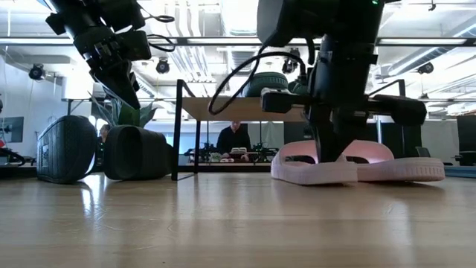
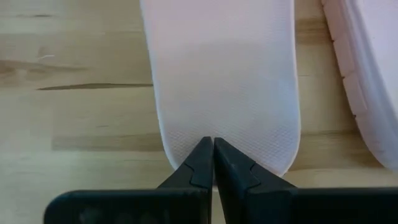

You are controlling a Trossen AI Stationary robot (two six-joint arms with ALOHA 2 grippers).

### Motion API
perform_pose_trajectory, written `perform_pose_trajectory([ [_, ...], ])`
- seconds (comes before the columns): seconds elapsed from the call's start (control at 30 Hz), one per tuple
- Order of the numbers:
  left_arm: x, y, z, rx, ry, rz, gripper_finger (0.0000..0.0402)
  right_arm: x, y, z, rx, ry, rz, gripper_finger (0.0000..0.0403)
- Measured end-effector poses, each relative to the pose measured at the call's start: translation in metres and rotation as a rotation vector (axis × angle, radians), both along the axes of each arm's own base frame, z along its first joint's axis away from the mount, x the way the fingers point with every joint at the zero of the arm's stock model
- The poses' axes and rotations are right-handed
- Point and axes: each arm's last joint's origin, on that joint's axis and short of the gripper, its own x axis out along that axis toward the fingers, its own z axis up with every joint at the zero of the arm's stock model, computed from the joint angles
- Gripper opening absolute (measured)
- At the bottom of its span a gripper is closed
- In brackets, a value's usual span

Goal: Pick and place slides into the shelf
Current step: Put the left pink slipper under the shelf, then move the left black slipper to the middle of the table

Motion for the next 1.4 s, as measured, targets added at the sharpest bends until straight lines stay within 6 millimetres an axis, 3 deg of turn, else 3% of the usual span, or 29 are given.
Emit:
perform_pose_trajectory([
  [0.63,0.0,0.0,0.0,0.0,-0.001,0.001,0.0,0.01,0.006,0.016,0.04,-0.002,0.109,0.0009],
  [0.83,0.0,0.0,0.0,0.001,-0.005,0.0,0.0,0.025,0.011,0.024,0.02,-0.074,0.303,0.0009],
  [1.13,0.001,0.0,0.002,0.002,-0.02,0.002,0.0,0.034,0.007,0.026,-0.063,-0.133,0.378,0.0009],
  [1.4,-0.011,-0.009,0.027,-0.105,-0.168,-0.049,0.0,0.039,0.008,0.033,-0.08,-0.134,0.45,0.0009],
])
